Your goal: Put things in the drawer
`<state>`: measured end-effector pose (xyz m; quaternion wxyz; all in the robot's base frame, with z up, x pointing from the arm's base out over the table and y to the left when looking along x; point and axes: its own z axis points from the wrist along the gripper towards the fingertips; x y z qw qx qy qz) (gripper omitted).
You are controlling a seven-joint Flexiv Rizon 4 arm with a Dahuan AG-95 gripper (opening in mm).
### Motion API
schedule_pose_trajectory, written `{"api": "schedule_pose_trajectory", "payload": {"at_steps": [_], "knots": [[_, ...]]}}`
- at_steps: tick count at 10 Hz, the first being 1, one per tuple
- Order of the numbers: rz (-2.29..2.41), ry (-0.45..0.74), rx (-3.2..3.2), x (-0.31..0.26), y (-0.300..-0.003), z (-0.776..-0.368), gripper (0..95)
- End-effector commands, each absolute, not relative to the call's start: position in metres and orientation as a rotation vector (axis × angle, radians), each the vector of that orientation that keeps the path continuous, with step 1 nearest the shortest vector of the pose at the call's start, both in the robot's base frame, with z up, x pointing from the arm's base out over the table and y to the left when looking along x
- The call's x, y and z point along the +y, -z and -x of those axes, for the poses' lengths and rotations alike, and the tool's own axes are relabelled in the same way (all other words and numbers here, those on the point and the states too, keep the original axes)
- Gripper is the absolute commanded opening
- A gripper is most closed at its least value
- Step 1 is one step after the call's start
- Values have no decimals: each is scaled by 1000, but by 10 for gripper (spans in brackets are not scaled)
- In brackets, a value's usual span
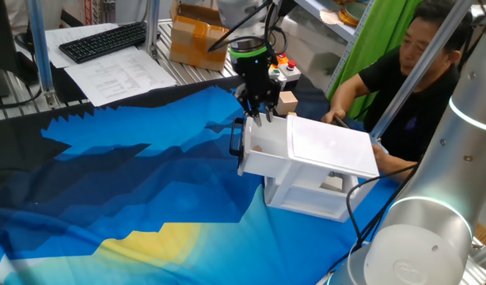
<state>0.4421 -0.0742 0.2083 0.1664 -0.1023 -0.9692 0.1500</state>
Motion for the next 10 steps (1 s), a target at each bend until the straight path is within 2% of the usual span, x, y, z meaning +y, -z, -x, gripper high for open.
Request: {"api": "schedule_pose_trajectory", "payload": {"at_steps": [1,4,7,9,10], "knots": [[483,-162,-2745,-68,-207,-444,0],[564,-68,-2727,-56,-203,-452,0],[582,-66,-2721,-48,-199,-456,0],[647,-20,-2721,-40,-196,-462,0],[668,-39,-2724,-32,-192,-470,0]]}}
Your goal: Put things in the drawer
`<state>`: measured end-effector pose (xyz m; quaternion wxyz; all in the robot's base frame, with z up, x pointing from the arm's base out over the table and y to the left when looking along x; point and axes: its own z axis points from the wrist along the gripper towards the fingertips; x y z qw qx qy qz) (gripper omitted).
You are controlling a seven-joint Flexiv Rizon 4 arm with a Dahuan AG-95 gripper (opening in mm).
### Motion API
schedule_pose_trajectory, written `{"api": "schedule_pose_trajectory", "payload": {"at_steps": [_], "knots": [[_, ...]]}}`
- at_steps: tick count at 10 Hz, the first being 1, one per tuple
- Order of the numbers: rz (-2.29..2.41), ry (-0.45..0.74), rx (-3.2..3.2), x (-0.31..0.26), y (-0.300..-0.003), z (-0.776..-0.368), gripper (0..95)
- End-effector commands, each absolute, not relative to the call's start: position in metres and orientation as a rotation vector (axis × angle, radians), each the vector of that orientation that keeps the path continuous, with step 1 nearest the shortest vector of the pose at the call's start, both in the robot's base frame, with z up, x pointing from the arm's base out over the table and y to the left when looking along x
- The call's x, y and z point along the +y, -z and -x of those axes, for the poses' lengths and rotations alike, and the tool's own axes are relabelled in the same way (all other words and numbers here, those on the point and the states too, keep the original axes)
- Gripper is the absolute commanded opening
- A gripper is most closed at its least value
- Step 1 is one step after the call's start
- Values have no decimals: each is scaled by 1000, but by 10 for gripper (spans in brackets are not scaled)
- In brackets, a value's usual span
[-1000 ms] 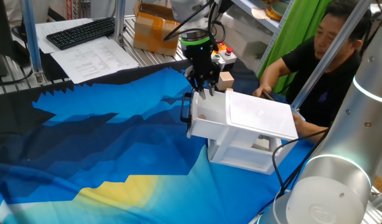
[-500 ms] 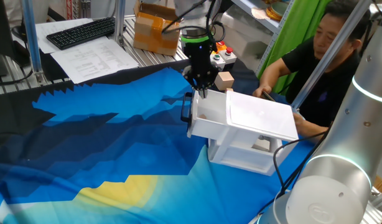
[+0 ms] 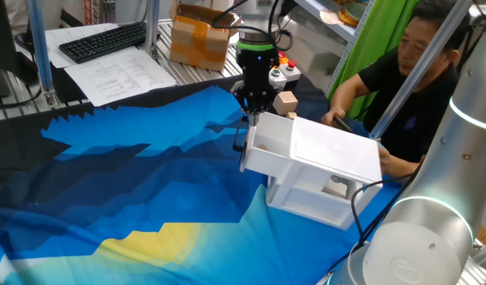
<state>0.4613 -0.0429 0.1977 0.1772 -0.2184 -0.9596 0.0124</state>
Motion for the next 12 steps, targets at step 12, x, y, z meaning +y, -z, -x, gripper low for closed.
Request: {"api": "schedule_pose_trajectory", "payload": {"at_steps": [12], "knots": [[707,-357,-2816,-37,-150,-471,0]]}}
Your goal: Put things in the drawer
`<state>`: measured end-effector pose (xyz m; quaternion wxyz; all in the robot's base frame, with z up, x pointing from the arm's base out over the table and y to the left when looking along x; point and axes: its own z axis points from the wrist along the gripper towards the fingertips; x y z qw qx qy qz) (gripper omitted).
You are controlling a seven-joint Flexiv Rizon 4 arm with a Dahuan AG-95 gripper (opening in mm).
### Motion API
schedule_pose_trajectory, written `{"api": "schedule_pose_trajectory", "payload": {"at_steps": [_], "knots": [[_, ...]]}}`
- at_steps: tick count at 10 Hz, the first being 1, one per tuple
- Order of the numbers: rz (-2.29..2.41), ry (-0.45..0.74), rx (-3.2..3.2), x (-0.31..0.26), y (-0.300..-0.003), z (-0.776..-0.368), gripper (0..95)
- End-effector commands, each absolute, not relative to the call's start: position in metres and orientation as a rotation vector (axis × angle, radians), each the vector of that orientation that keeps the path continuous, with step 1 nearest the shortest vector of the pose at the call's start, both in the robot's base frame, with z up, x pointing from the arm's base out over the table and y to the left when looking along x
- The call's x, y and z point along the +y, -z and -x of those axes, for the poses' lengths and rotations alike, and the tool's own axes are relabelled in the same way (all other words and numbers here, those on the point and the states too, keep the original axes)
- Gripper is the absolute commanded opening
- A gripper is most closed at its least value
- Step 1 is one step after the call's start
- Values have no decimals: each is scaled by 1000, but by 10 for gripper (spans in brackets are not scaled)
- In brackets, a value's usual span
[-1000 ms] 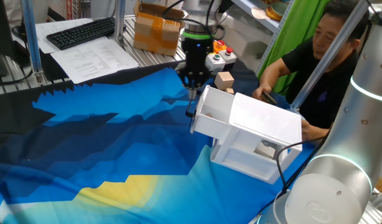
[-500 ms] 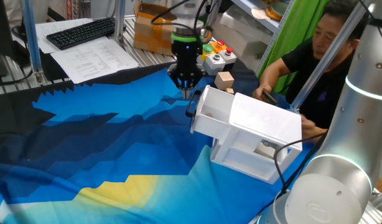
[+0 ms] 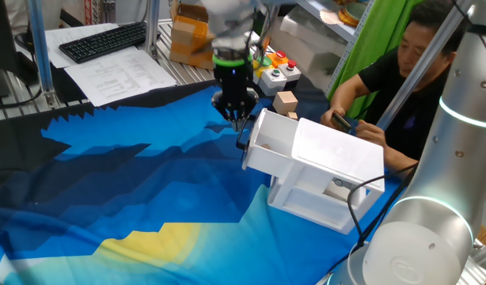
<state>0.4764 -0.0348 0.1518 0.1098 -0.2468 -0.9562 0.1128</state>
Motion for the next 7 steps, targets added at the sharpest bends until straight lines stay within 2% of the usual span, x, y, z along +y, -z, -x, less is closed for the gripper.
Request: {"api": "schedule_pose_trajectory", "payload": {"at_steps": [1,7], "knots": [[695,-361,-2818,-42,-151,-466,0],[634,-386,-2812,-77,-159,-448,0]]}}
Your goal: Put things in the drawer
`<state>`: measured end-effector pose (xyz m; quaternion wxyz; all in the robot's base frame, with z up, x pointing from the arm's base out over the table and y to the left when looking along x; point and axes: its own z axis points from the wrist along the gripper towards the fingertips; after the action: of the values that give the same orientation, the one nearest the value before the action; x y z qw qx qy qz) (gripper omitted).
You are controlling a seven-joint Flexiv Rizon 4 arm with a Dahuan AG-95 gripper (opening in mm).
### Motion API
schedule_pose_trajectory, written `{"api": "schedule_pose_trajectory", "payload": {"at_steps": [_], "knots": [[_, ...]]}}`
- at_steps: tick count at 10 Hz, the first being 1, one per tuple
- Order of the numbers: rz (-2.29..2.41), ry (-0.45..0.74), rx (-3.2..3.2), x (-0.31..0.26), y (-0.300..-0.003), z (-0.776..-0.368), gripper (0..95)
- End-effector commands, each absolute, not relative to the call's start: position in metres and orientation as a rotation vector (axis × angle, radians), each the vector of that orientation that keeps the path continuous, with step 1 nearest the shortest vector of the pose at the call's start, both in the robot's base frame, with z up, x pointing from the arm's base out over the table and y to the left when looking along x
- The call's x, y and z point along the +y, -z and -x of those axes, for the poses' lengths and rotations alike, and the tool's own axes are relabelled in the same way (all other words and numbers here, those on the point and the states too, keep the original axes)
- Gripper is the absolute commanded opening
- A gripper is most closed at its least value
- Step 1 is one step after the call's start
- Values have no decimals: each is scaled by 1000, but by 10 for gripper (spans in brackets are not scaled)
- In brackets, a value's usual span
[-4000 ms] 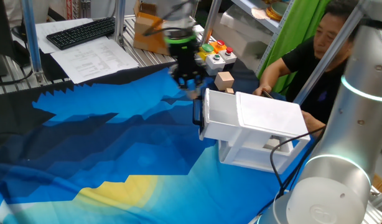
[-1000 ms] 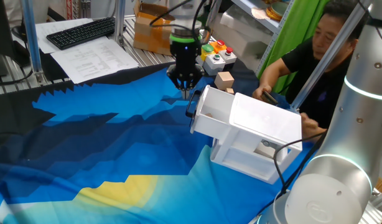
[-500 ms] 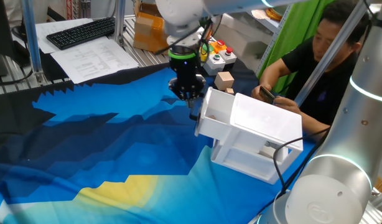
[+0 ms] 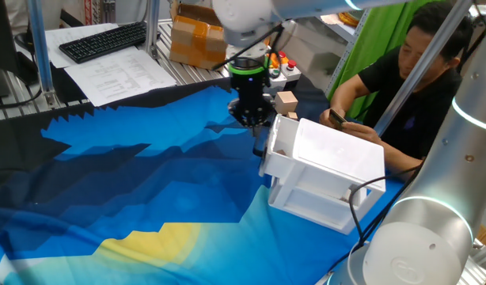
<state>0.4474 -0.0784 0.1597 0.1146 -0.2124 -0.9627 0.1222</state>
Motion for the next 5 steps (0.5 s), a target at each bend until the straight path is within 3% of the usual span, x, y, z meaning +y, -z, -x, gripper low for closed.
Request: {"api": "schedule_pose_trajectory", "payload": {"at_steps": [1,4,5], "knots": [[598,-483,-2796,-77,-159,-448,0],[580,-493,-2796,-78,-157,-449,0],[612,-444,-2797,-76,-153,-447,0]]}}
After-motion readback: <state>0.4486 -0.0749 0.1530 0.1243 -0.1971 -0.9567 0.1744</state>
